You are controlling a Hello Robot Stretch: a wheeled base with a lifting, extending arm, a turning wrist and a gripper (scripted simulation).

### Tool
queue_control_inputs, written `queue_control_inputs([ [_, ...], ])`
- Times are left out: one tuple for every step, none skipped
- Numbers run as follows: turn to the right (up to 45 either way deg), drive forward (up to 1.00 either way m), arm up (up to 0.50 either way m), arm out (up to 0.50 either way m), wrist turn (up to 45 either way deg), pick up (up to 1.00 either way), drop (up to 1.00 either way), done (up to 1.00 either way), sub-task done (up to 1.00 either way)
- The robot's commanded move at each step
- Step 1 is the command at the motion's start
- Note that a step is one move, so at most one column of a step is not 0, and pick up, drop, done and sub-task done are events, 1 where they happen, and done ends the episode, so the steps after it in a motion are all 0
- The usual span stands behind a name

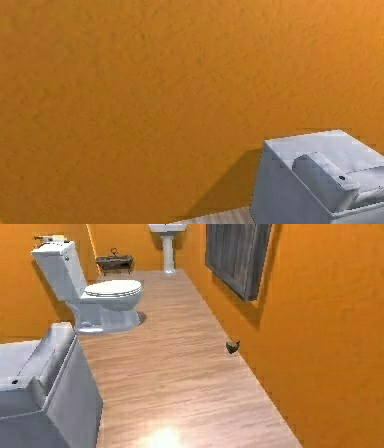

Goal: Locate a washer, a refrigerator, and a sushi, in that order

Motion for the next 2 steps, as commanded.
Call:
queue_control_inputs([
  [9.0, 0.0, 0.0, 0.0, 0.0, 0.0, 0.0, 0.0, 0.0],
  [0.0, 0.1, 0.0, 0.0, 0.0, 0.0, 0.0, 0.0, 0.0],
])
